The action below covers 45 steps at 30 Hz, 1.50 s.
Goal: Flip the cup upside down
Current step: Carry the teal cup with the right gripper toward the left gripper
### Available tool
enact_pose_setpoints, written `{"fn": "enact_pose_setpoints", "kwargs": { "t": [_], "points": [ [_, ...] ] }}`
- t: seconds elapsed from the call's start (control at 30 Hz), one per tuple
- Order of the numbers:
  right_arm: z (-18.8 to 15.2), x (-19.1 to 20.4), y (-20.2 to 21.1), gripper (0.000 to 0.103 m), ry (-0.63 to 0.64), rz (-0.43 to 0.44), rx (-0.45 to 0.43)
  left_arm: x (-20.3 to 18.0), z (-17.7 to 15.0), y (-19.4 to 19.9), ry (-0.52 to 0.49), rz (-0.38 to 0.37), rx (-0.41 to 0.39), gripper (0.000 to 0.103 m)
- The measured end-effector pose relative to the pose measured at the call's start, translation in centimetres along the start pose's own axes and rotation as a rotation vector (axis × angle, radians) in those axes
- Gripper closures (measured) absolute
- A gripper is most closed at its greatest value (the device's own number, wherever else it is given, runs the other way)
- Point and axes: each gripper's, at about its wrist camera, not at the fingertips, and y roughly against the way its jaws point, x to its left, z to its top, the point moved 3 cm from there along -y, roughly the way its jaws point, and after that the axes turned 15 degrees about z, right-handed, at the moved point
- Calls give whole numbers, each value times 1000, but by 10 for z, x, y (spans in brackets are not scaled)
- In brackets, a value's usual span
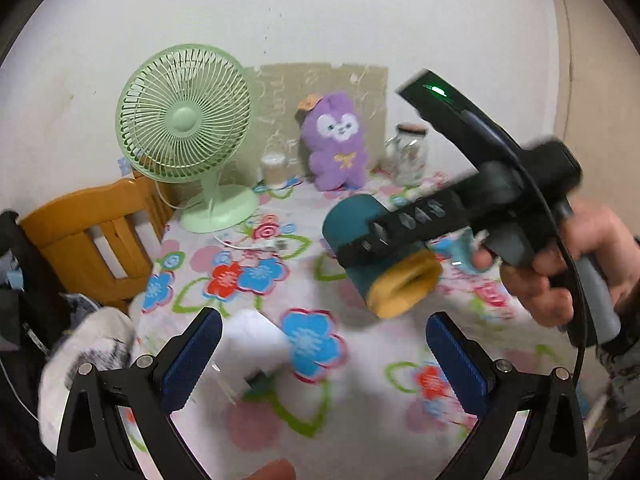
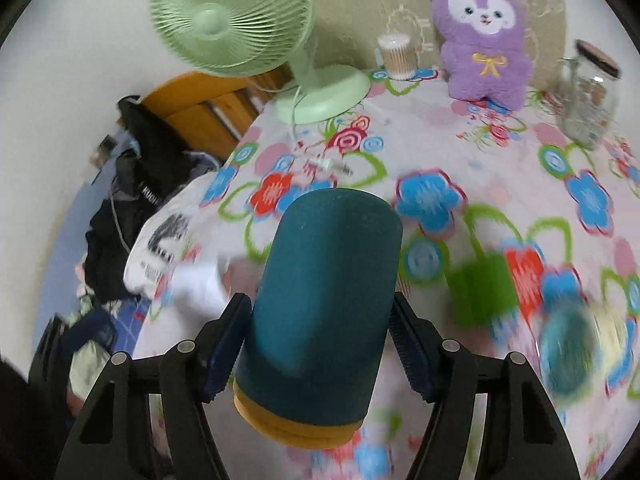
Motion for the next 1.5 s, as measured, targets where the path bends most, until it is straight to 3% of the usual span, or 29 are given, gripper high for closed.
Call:
{"fn": "enact_pose_setpoints", "kwargs": {
  "t": [0.23, 0.4, 0.53, 0.7, 0.93, 1.27, 1.5],
  "points": [
    [-80, 5, 13, 33, -61, 76, 51, -15, -30, 34, 109, -131, 50, 0],
    [-117, -16, -5, 32, -154, 105, 119, -31, -58, 35, 125, -138, 129, 0],
    [-128, -30, -10, 28, -211, 129, 137, -40, -76, 26, 155, -147, 209, 0],
    [-123, -29, 7, 26, -189, 127, 101, -45, -82, 25, 169, -136, 236, 0],
    [-114, -26, 48, 25, -162, 172, 40, -56, -66, 24, 128, -131, 234, 0],
    [-129, -35, 128, 21, -95, 55, -75, -91, -16, 20, 105, -124, 167, 0],
    [-154, -54, 134, 21, -88, 40, -64, -106, -15, -15, 134, -77, 256, 0]
  ]
}}
